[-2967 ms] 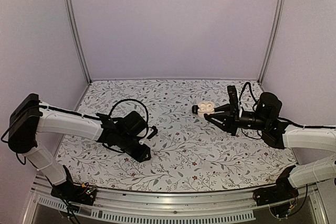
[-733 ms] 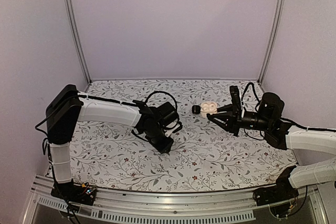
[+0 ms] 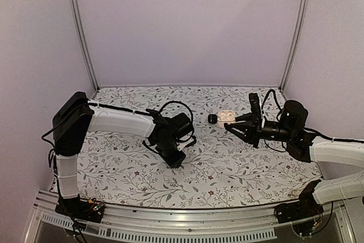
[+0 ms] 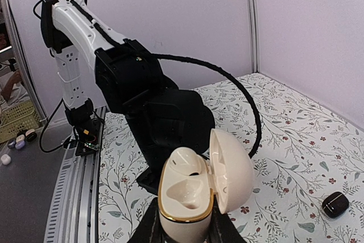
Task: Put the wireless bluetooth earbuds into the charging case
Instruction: Pick up the right earbud from the center of the board.
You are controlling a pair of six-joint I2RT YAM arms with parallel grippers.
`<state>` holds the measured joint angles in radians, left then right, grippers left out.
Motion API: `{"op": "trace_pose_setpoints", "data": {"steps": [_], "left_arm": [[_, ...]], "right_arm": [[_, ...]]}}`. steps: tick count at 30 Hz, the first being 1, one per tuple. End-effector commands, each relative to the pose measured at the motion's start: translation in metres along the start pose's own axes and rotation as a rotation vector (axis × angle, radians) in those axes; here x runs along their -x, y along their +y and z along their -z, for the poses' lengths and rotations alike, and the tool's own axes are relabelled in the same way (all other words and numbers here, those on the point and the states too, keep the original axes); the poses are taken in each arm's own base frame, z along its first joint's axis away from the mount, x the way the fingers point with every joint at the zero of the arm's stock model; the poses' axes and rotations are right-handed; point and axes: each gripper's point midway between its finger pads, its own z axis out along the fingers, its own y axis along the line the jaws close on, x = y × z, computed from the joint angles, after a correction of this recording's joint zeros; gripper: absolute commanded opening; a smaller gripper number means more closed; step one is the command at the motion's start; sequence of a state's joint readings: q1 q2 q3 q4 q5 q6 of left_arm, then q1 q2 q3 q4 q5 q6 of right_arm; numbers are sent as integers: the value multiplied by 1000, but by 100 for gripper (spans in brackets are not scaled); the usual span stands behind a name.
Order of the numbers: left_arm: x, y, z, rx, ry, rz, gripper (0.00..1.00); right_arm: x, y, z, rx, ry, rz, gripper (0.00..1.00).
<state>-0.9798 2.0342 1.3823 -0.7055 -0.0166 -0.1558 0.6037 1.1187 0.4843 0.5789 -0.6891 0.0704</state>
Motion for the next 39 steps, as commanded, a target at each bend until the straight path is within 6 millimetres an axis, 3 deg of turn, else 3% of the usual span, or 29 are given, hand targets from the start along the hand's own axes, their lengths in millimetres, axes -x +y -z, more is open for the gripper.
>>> {"op": "trace_pose_setpoints", "data": {"steps": [1,9,13,27,32,39], "left_arm": [[-18,22,2,51,55,1,37],[-18,22,10,51,76,-37,36],[-12,12,14,17,70,-79,37],[0,0,1,-31,143,-122,36],[5,-3,-3,-51,153,-129,32],[-4,-4,-11,-63,204,-124,24]], "right_arm": [[0,-2,2,-10,-1,2,0],[0,-2,3,-13,0,0,0],[-1,-2,3,-13,2,-2,0],[-2,-3,3,-15,2,-1,0],[-3,-3,3,-17,3,-1,0],[-2,-2,6,-25,-2,6,0]]}}
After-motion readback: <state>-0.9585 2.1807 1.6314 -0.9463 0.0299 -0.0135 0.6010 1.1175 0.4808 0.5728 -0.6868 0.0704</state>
